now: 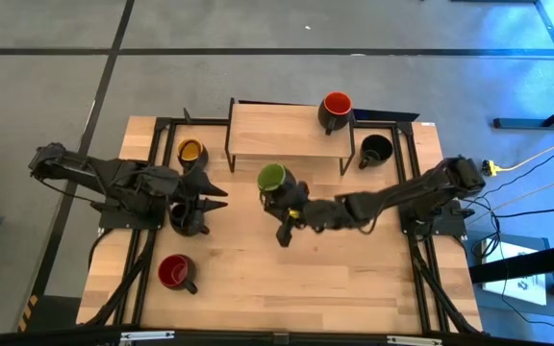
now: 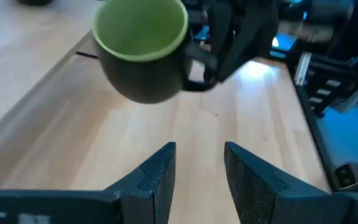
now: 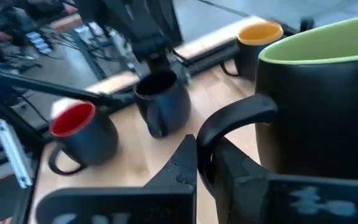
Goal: Place coffee mugs
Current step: Put the green mug on the shelf
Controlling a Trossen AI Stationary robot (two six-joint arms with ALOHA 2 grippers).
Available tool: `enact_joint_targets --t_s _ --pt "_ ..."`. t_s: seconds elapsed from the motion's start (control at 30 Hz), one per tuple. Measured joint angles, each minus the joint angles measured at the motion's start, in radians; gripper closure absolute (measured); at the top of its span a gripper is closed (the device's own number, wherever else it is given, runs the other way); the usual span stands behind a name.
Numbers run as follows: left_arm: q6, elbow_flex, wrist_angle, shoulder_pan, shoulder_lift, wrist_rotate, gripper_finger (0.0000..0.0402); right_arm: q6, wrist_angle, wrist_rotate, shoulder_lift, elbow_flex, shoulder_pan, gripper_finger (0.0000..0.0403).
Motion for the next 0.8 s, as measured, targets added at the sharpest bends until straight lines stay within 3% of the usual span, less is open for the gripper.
enact_joint_targets --t_s 0.3,0.43,0.57,0.8 --pt "0.039 0.000 -0.003 0.020 0.000 0.000 0.0270 -0.137 0.024 -0.152 -0.038 0.000 -0.191 0.0400" --pt "0.075 0.000 0.010 0.020 0.000 -0.050 0.0270 -0.175 0.104 -0.258 -0.039 0.000 -0.243 0.0400" --pt "0.075 0.000 0.056 0.042 0.000 -0.054 0.0270 -0.192 0.129 -0.349 -0.054 0.000 -0.207 0.0400" --pt "0.052 -0.001 0.047 0.055 0.024 -0.049 0.0270 -0.098 0.275 -0.303 -0.041 -0.117 -0.064 0.0400"
